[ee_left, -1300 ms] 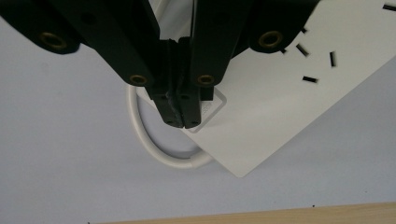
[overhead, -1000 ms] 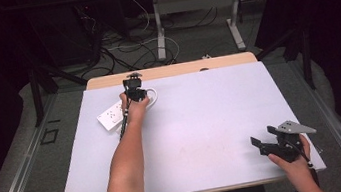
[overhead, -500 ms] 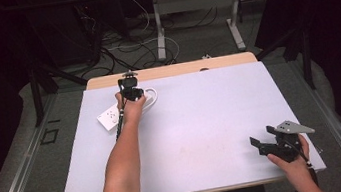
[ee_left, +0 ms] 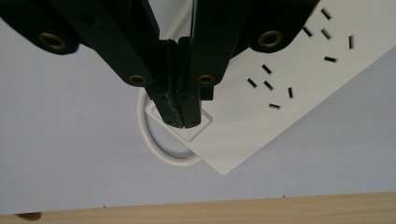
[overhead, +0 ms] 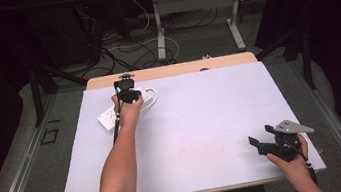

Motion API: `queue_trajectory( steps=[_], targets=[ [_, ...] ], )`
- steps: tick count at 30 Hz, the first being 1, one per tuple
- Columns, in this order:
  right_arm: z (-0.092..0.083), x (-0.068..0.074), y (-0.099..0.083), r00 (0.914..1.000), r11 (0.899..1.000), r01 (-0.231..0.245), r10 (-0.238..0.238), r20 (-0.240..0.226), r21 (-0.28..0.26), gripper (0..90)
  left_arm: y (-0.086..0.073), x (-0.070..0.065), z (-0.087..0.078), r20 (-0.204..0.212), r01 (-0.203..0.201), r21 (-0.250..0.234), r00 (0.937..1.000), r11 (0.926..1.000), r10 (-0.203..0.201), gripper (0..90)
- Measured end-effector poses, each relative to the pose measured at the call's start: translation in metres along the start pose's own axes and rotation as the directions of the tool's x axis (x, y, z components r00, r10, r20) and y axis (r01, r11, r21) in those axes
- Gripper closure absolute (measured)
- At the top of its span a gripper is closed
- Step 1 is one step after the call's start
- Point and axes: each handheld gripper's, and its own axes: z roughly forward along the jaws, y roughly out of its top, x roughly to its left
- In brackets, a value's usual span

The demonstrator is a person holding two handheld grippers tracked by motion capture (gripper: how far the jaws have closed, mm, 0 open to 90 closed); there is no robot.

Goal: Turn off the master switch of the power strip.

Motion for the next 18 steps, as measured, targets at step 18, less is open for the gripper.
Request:
queue_trajectory(
  steps=[18],
  targets=[
    [0.004,0.004,0.002,0.9996,1.0,0.015,-0.015,-0.023,-0.002,19.4,-0.005,-0.008,-0.037,0.05,-0.044,-0.064,0.9977,0.997,0.047,90.0]
  ],
)
